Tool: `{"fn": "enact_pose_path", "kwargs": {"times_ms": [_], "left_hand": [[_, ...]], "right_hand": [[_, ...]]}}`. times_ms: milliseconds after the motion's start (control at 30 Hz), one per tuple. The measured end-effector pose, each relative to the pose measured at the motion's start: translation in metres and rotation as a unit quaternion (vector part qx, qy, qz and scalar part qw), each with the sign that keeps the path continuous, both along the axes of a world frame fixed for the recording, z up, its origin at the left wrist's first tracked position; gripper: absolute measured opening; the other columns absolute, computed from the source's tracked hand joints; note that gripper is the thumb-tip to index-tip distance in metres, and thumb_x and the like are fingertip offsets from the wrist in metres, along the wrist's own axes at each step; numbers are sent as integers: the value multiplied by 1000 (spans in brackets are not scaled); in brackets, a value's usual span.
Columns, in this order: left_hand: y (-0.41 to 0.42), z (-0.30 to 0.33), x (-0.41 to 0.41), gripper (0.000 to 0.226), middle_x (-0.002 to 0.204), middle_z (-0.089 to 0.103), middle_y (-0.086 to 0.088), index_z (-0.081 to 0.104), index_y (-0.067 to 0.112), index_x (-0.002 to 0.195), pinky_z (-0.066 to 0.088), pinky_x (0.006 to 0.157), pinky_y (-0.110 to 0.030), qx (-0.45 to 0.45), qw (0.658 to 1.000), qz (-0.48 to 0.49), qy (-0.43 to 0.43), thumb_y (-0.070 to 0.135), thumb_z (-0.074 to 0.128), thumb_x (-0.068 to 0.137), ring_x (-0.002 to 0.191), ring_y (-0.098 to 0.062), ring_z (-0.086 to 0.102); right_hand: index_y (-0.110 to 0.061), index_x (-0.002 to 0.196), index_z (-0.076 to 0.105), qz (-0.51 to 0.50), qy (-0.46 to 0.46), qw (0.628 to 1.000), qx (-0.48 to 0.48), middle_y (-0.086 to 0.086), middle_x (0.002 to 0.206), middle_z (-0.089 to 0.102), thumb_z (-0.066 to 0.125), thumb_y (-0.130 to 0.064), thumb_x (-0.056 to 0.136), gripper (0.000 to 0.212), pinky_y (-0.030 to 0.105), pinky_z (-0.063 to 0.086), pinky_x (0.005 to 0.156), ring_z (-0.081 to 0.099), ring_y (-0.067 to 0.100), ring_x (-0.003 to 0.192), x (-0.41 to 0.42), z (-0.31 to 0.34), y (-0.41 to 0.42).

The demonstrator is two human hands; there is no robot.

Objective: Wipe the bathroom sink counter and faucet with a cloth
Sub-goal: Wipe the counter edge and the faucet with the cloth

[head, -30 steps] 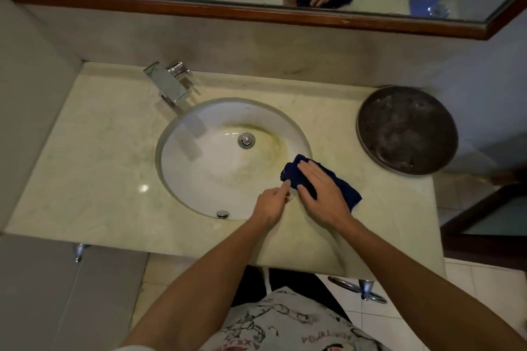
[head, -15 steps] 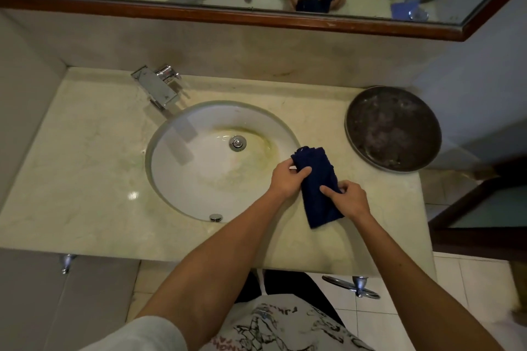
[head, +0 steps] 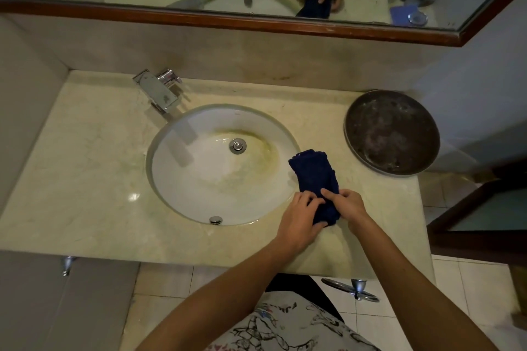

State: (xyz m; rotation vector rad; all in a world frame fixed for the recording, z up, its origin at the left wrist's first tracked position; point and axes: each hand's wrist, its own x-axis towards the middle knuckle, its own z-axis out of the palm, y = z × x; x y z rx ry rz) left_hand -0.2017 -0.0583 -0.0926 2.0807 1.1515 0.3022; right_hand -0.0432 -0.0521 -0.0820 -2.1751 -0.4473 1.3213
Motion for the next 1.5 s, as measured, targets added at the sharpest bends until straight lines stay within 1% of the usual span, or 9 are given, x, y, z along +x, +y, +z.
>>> {"fn": "enact_pose_path", "kwargs": {"times_ms": [233,300,533,667,933,1067,1267,1400,1500], "left_hand": [[19,-3,-9,40,123,58,2,75,11,122,34,93,-18,-89,994,12,-54,30,79,87,105,-5,43],[24,-2,-9,32,121,61,0,77,12,117,34,93,-18,-100,993,17,-64,26,77,88,105,-9,47],[30,7,-16,18,111,68,-4,75,6,108,50,93,-33,-210,965,81,-135,9,66,92,101,-19,63],[25,18,-17,13,111,63,-5,68,10,107,51,92,-34,-238,945,146,-170,12,59,98,100,-20,61],[46,56,-34,35,115,69,9,63,22,120,50,90,-16,-224,923,181,-256,28,74,87,108,2,62],[83,83,-39,32,97,75,-4,73,15,107,51,78,-31,-206,940,159,-221,32,59,84,85,-8,65],[88,116,-51,24,107,59,8,62,20,108,52,82,-29,90,947,204,-232,30,67,87,96,-9,57],[68,130,-36,68,120,64,9,51,25,134,55,86,-27,-36,985,62,-159,62,72,81,102,-6,63],[76,125,-31,60,123,68,-5,48,16,141,55,82,-36,-13,991,73,-115,30,72,88,102,-24,67]], "right_hand": [[-19,118,61,181,-262,934,161,-5,112,56,81,-28,85,40,26,47,78,58,11,94,1,21,-11],[-22,111,67,254,-271,903,217,-9,109,56,74,-15,88,25,21,47,79,57,8,96,3,23,-20],[-19,132,64,437,-265,840,180,-6,134,58,66,-4,80,54,23,36,106,45,13,126,12,20,-33],[-20,112,70,454,-317,800,230,-6,116,69,73,-14,89,24,27,38,100,54,18,117,5,34,-15],[-27,98,66,373,-241,858,259,-10,90,71,65,-5,80,28,37,55,75,67,13,85,-16,101,35],[-22,94,66,310,-200,892,261,-5,89,71,67,-5,87,19,35,56,75,68,15,85,-13,127,53],[-7,109,65,94,-74,968,221,5,92,71,65,-13,95,15,29,54,67,69,18,83,-23,154,69],[-10,124,58,-19,-21,979,203,10,105,71,67,-14,92,34,34,60,66,74,24,92,-38,160,73],[-17,133,44,-76,-10,971,227,6,113,60,66,-11,93,46,32,61,64,72,21,92,-48,169,71]]}}
